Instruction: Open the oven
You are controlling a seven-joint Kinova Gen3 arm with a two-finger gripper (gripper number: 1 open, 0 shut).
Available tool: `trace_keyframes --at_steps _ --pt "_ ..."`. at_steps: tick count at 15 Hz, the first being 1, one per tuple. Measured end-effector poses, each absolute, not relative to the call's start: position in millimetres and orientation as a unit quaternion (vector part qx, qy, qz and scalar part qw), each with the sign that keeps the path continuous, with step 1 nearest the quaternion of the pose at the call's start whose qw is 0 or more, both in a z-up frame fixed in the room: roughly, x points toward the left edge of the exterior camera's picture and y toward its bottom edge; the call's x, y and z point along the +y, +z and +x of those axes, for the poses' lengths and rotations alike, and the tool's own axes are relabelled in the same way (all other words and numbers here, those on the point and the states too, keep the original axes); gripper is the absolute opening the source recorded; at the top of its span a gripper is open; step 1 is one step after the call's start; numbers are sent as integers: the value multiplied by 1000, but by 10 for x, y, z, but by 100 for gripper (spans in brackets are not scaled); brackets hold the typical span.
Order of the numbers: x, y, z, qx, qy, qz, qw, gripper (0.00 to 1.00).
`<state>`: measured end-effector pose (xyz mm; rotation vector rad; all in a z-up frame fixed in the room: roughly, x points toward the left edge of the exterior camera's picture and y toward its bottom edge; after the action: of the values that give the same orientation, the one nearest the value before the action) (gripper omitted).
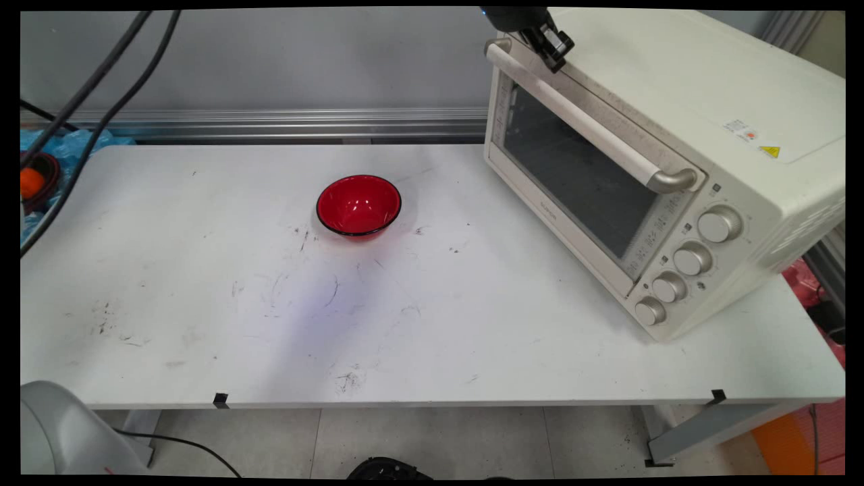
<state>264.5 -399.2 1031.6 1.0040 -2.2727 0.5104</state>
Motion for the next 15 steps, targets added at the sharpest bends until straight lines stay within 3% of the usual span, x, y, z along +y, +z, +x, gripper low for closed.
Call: trace_keyframes --at_steps 15 --pt "-4197 10052 2585 -856 176 398 281 0"
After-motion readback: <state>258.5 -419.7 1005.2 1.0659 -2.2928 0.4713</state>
